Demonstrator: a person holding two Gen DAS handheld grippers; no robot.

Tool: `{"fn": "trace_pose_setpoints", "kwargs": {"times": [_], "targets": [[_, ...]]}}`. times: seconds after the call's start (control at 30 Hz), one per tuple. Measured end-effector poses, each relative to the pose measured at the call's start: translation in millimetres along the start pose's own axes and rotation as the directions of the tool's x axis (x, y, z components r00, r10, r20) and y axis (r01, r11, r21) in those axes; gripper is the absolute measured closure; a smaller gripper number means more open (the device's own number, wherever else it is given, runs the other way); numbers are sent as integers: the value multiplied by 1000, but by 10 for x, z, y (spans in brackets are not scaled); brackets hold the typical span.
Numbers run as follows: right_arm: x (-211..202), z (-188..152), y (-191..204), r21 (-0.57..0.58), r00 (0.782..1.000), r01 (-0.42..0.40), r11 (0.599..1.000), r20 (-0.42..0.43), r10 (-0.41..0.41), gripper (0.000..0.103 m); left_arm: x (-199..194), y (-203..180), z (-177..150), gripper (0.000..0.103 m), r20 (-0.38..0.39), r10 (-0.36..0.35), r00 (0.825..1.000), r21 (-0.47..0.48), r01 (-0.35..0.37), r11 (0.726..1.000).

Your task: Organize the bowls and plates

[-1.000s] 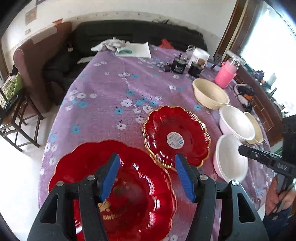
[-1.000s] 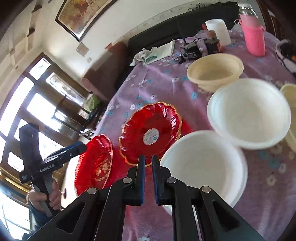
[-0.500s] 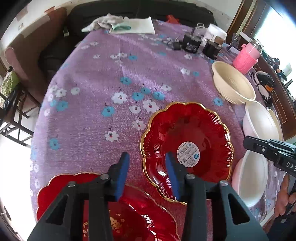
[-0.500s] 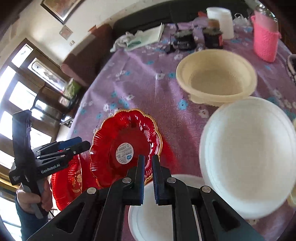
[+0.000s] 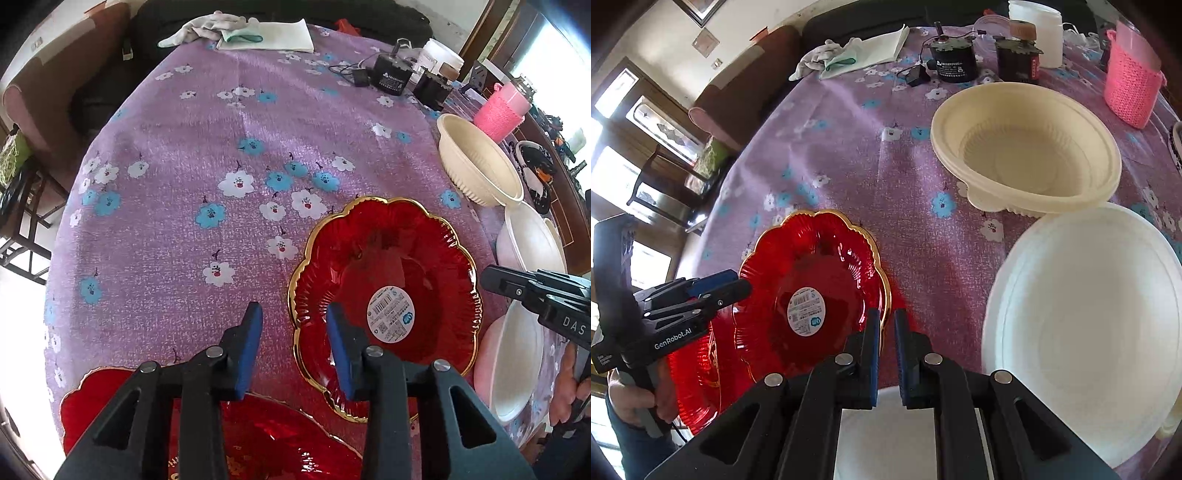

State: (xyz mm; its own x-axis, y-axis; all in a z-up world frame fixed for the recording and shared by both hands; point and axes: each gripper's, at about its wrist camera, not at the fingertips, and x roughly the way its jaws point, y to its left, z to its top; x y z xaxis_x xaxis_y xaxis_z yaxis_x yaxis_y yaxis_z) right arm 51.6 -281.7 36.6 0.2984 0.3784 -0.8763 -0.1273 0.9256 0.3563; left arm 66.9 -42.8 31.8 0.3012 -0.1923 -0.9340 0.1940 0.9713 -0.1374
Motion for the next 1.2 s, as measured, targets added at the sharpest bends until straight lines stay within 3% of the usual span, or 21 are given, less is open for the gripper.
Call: {"fn": "trace_pose_setpoints", "kwargs": {"times": [0.17, 0.2, 0.27, 0.5, 0.87, 1.2], "targets": [[79, 49, 62, -26, 999, 36, 999, -18, -36, 81, 38, -11, 15, 69, -6, -2, 1000, 10, 2, 1000], [93, 57, 74, -36, 998, 51, 998, -25, -52, 81, 45, -20, 14, 72, -6, 1, 1000, 16, -1, 1000], [124, 76, 88, -51, 997, 60, 997, -34, -62, 81, 74, -30, 15, 90, -15, 2, 1000, 20, -2, 1000], [208, 90, 94, -48, 998, 35, 998, -46, -37, 85, 75, -44, 17, 90, -9, 1, 1000, 21, -1, 1000], [-77, 100, 148, -35, 998, 27, 999, 53, -25, 88, -136, -76, 83, 90, 40, -4, 999, 10, 4, 1000], [-451, 106, 172, 0, 989, -34, 999, 144, 34, 89, -439, -150, 146, 89, 105, -11, 994, 21, 9, 1000]]}}
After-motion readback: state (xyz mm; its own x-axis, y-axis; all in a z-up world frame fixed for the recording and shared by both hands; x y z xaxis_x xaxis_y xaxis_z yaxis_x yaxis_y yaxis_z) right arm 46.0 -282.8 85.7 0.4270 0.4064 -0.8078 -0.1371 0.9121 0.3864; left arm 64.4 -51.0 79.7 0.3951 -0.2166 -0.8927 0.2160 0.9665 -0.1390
